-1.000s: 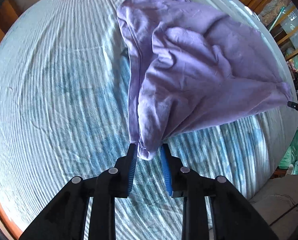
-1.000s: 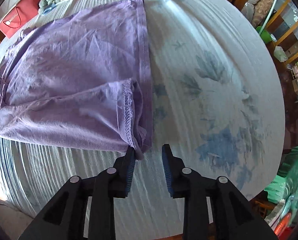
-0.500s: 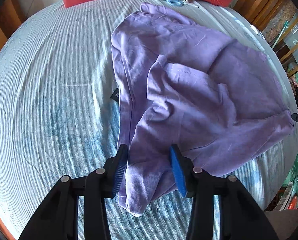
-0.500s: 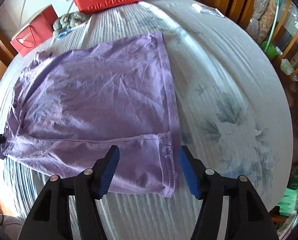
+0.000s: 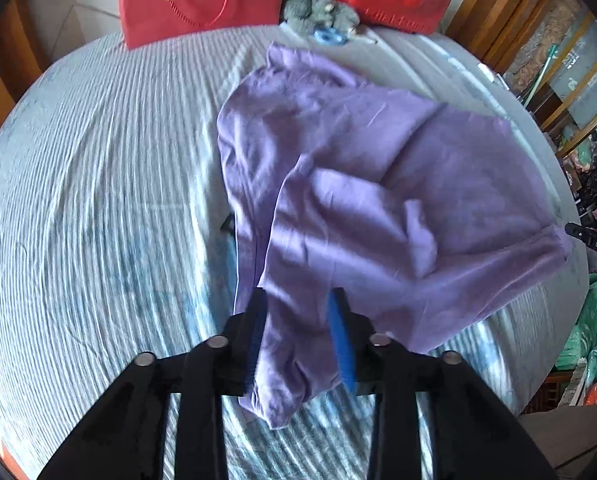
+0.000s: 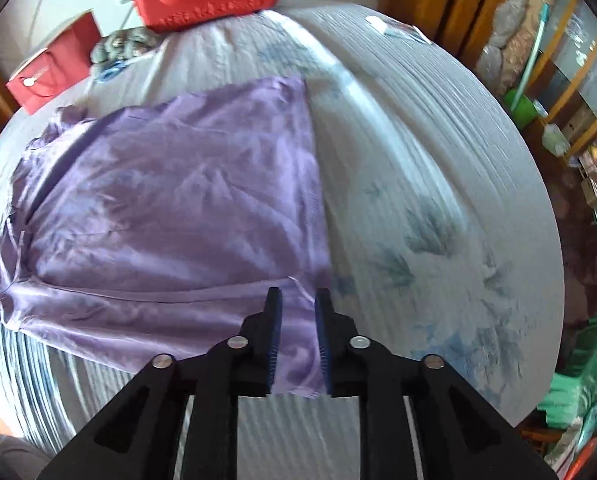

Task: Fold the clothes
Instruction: 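Grasp the T-shirt hem with both grippers and lift it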

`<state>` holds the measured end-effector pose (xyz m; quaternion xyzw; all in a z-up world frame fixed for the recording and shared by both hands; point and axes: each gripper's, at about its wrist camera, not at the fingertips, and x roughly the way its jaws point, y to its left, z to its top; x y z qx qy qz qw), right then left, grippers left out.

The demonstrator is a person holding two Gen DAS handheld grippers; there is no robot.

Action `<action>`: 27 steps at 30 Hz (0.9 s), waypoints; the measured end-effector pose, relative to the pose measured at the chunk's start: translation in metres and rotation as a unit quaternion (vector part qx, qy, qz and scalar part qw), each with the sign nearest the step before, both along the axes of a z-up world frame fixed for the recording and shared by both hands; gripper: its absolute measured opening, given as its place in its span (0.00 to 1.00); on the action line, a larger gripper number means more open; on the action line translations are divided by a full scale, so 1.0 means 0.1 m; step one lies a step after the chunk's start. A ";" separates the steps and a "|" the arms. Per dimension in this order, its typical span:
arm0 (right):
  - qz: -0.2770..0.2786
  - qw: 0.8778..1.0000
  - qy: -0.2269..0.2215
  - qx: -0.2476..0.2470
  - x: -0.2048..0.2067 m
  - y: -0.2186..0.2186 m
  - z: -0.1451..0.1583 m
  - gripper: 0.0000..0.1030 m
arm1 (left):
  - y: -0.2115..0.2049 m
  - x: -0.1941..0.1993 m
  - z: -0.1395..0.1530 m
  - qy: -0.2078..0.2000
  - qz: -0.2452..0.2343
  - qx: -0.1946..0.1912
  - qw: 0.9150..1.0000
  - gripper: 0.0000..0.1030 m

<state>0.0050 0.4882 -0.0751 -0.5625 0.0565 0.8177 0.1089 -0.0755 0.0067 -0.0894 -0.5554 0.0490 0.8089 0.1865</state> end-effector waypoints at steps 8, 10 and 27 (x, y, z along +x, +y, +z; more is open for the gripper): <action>0.016 0.999 -0.025 -0.013 -0.20 -0.12 -0.23 0.37 | 0.47 -0.56 -0.26 0.024 -0.035 -0.020 0.999 0.54; 0.018 0.999 -0.040 -0.019 -0.20 -0.11 -0.32 0.36 | 0.54 -0.67 -0.36 0.015 -0.038 -0.017 0.999 0.54; 0.008 1.000 0.017 0.000 -1.21 0.44 0.20 0.41 | 0.71 -2.04 0.11 0.028 -0.037 0.005 0.999 0.57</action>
